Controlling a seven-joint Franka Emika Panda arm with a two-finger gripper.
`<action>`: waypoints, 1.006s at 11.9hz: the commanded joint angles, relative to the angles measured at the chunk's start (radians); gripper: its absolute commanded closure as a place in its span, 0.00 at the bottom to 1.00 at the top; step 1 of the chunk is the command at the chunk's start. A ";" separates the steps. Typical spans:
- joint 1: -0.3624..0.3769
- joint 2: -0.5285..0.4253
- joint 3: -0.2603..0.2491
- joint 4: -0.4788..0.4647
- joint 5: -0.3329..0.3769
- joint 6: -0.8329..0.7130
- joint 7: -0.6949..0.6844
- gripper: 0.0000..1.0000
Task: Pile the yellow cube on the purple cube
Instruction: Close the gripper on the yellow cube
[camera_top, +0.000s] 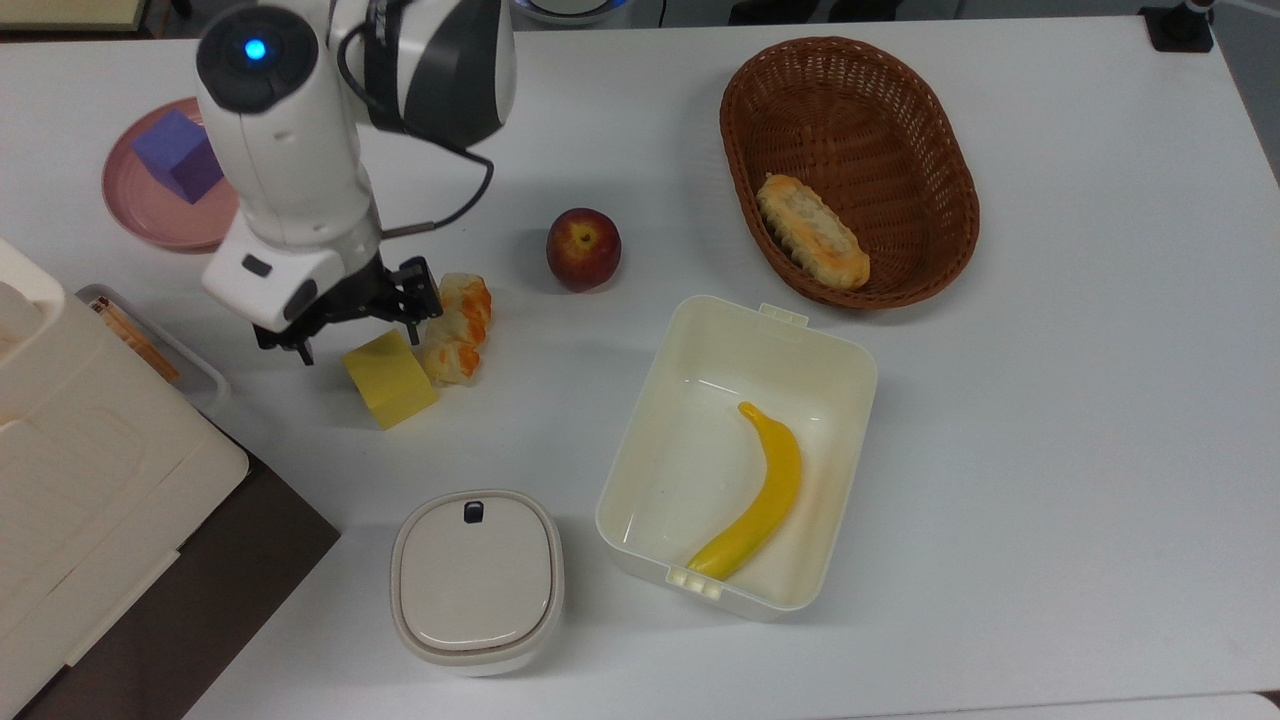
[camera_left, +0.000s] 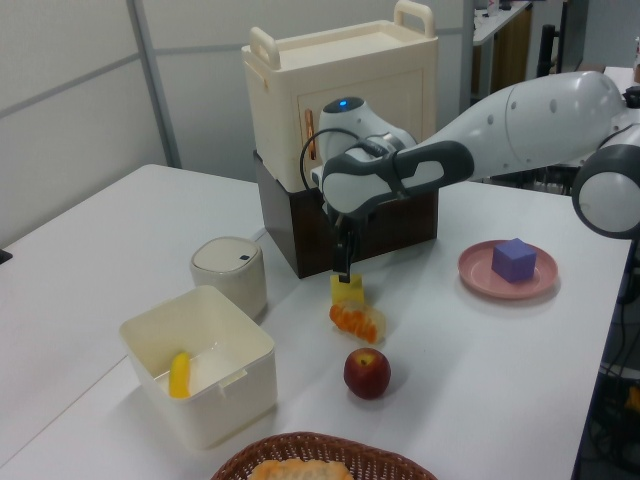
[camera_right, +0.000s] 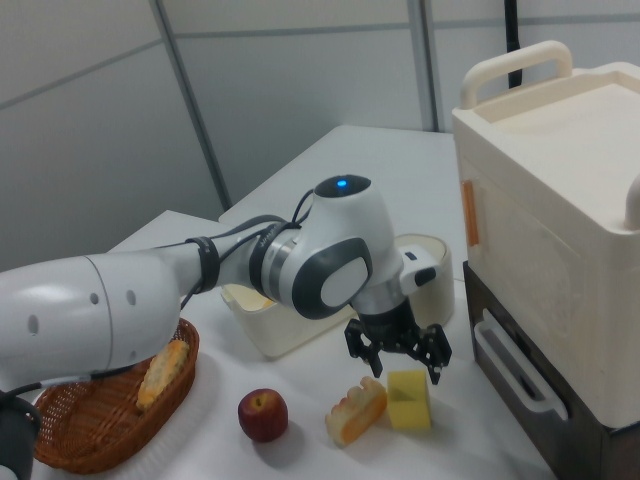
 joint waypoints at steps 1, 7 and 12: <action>0.011 0.023 -0.002 -0.011 -0.014 0.052 -0.016 0.00; 0.022 0.042 -0.002 -0.032 -0.064 0.118 -0.010 0.58; 0.020 0.039 -0.002 -0.035 -0.064 0.110 -0.010 0.48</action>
